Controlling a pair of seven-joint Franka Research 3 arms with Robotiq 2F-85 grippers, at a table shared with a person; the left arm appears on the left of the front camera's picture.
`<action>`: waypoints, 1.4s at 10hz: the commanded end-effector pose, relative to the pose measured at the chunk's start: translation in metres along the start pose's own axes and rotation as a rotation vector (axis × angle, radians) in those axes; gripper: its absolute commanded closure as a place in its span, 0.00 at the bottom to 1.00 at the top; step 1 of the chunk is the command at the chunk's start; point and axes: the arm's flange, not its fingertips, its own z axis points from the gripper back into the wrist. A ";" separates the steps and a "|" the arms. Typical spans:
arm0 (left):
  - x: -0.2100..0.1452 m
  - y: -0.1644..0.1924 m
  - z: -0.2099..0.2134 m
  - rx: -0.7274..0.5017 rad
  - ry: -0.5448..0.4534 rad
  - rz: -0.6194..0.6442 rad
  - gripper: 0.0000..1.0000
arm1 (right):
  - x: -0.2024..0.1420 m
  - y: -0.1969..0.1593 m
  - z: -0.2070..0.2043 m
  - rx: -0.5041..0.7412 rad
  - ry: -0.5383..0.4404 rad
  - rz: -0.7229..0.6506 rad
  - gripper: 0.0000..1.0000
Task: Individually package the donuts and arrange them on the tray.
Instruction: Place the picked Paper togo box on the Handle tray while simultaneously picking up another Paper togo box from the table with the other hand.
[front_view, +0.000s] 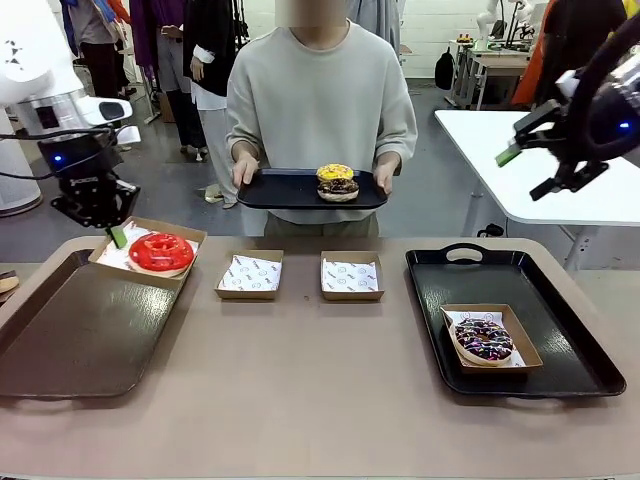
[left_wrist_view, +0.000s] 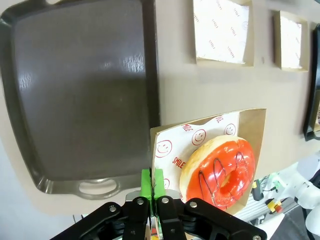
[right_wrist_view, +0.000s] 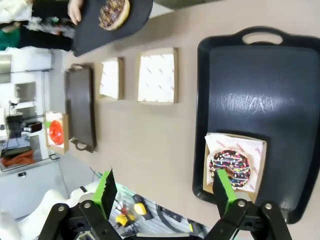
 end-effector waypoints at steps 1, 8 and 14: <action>-0.012 0.018 -0.008 0.010 -0.011 0.006 0.99 | 0.011 0.011 -0.036 -0.110 0.027 0.002 0.00; -0.017 0.035 -0.025 0.017 0.018 0.053 0.99 | 0.014 0.027 -0.081 -0.122 0.060 0.060 0.00; -0.017 0.035 -0.027 0.020 0.018 0.052 0.99 | 0.013 0.027 -0.080 -0.119 0.060 0.059 0.00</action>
